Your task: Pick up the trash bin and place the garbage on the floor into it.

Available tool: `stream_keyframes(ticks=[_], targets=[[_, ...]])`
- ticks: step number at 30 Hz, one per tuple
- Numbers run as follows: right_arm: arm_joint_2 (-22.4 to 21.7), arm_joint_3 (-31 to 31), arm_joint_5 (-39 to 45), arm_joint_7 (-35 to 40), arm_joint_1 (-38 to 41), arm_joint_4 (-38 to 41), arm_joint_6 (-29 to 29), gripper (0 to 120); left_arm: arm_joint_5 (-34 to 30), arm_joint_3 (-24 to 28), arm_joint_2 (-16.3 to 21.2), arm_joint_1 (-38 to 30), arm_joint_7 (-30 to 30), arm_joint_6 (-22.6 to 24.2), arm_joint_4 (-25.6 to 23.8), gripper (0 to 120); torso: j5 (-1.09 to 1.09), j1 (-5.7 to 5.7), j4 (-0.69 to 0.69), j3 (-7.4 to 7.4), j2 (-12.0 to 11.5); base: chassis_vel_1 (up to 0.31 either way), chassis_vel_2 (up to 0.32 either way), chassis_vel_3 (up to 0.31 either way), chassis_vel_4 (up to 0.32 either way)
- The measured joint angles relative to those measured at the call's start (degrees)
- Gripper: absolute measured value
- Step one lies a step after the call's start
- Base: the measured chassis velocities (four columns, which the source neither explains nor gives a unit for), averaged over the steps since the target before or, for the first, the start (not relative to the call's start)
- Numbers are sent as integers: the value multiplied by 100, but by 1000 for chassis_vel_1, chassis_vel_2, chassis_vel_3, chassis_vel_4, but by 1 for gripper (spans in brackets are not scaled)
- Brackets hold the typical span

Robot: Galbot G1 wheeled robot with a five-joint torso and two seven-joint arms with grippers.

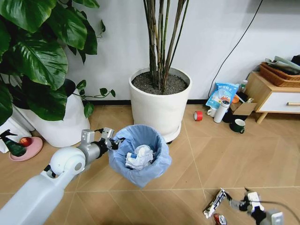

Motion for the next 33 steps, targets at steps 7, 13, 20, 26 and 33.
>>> stream_keyframes(ticks=[7,13,20,26,33], targets=[[326,-238,210,146,293,-431,-44,100,-16,44,26,26,-73,14,-65,1,0,0,1,0,0,0,0,0,0],[357,-377,677,312,626,-657,-228,100,-28,44,67,39,-105,27,-86,1,0,0,1,0,0,0,0,0,0],[313,-575,892,445,994,-859,-383,100,-40,36,78,62,-141,35,-106,1,-1,0,1,1,0,0,0,0,0],[357,-725,944,601,1260,-978,-526,100,-46,29,84,57,-145,35,-109,1,-1,0,1,1,0,0,0,0,0],[428,-822,1078,845,1405,-1029,-801,95,-63,12,85,55,-148,38,-113,1,0,0,1,0,0,0,0,0,0]])
